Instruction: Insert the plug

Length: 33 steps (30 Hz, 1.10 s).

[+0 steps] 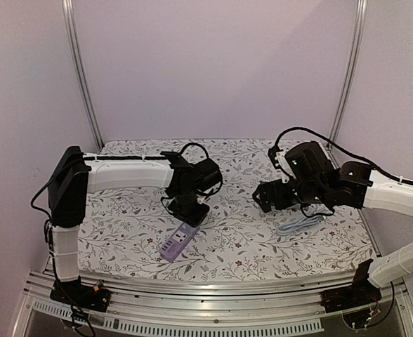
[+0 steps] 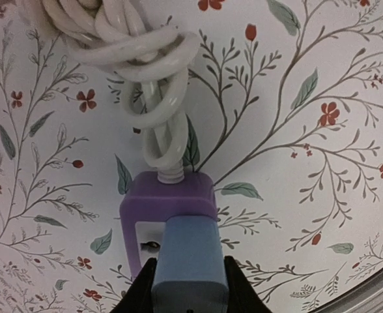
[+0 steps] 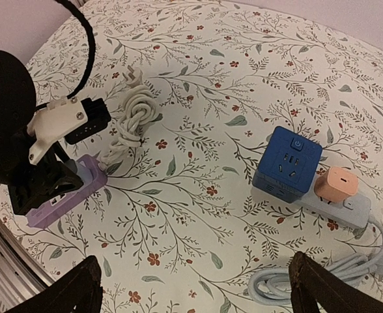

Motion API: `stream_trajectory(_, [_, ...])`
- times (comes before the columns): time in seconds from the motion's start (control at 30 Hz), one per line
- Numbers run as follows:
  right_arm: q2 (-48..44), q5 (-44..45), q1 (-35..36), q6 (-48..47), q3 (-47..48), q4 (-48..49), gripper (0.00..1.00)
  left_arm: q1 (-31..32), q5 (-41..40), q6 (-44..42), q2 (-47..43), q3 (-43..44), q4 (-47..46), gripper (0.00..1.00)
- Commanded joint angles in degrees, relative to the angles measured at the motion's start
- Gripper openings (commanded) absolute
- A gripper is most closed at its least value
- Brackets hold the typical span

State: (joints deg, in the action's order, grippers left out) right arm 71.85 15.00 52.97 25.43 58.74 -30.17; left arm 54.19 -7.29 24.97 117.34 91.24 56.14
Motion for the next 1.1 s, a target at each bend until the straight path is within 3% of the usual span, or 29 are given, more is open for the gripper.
stream_trajectory(0.0, [-1.9, 1.9, 0.1, 1.0, -0.8, -1.1, 0.99, -1.6, 1.6, 1.6, 3.0, -2.3, -1.9, 0.0])
stream_trajectory(0.13, [-1.6, 1.9, 0.2, 0.8, -0.4, -0.9, 0.99, -1.6, 2.2, 1.7, 3.0, -1.7, -1.9, 0.0])
stream_trajectory(0.3, [-1.1, 1.5, 0.1, 0.4, 0.0, -0.6, 0.99, -1.6, 2.3, 2.2, 2.9, -0.6, -1.5, 0.08])
stream_trajectory(0.7, [-1.4, 1.3, 0.2, -0.1, 1.2, -0.8, 0.99, -2.2, 1.6, 2.4, -3.5, 4.5, -1.4, 0.54])
stream_trajectory(0.8, [-1.2, 1.3, 0.2, -0.3, 1.7, -0.7, 0.99, -2.7, 1.5, 2.3, -4.5, 7.2, -0.4, 0.97])
stream_trajectory(1.07, [-0.1, 1.6, 0.2, -1.8, 3.8, -0.2, 0.99, -3.8, -2.1, 1.4, -9.2, 12.5, 2.2, 0.99])
